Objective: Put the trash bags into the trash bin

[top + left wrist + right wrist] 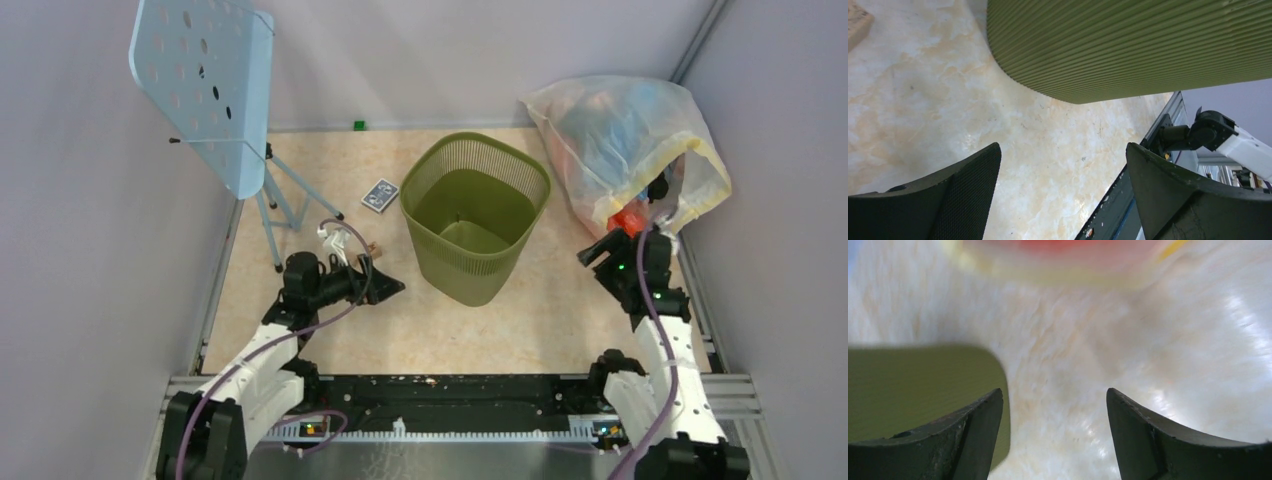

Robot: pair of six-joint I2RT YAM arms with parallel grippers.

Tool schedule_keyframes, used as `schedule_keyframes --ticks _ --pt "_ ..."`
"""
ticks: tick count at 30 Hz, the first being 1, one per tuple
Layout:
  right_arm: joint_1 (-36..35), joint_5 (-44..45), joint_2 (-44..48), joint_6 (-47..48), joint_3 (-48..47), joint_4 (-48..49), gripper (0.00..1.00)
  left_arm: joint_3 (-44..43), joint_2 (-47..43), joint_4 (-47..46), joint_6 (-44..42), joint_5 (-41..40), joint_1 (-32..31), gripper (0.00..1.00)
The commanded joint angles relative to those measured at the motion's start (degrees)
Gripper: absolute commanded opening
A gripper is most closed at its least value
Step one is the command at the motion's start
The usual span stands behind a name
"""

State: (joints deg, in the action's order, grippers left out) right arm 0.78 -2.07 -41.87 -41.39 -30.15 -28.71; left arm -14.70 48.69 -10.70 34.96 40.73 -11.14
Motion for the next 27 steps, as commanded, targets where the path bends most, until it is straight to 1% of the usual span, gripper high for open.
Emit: schedule_keyframes --ticks 1,3,4,5,7,11,13,16,19,22,25,27 --pt "16.63 -3.44 -0.7 5.9 -7.79 0.03 0.74 1.21 3.64 -10.41 1.11 0.2 -3.27 0.99" --pt "24.8 -8.09 -2.41 8.23 -10.21 -0.68 0.72 0.51 5.71 -11.18 0.84 -0.65 -5.02 0.99" --pt "25.65 -8.09 -3.75 8.39 -11.31 -0.91 0.71 0.08 6.56 -11.31 0.39 -0.84 -5.7 0.99" --pt "25.98 -9.88 -5.15 7.97 -11.42 0.45 0.69 -0.31 7.26 -11.23 -0.08 -1.16 -6.22 0.99" --pt "27.08 -11.88 -7.21 4.21 -10.92 3.26 0.69 -0.67 8.16 -11.06 -1.05 -1.89 -6.44 0.99" --pt "29.62 -9.39 -8.4 -2.42 -8.69 10.07 0.62 -0.64 8.61 -10.93 -2.54 -4.92 -6.44 0.99" --pt "31.49 -9.78 -9.66 -5.17 -7.83 13.06 0.59 -0.67 8.91 -11.49 -2.7 -5.63 -6.44 0.99" --pt "34.6 -14.93 -14.06 -8.43 -6.86 17.94 0.57 -1.84 9.65 -9.76 -3.31 -7.65 -6.44 0.99" --pt "35.2 -17.08 -18.87 -9.1 -7.78 20.82 0.55 -4.6 9.96 -5.17 -5.97 -9.99 -6.34 0.99" --pt "35.17 -17.21 -21.0 -9.6 -7.68 22.82 0.52 -5.66 9.66 -4.21 -7.12 -10.6 -6.33 0.99" --pt "35.11 -16.75 -23.2 -9.59 -7.73 23.86 0.52 -5.78 9.03 -4.37 -7.0 -10.67 -6.35 0.99" --pt "34.78 -16.53 -24.52 -9.44 -7.73 24.63 0.55 -6.02 8.41 -3.66 -6.45 -10.81 -6.35 0.99"
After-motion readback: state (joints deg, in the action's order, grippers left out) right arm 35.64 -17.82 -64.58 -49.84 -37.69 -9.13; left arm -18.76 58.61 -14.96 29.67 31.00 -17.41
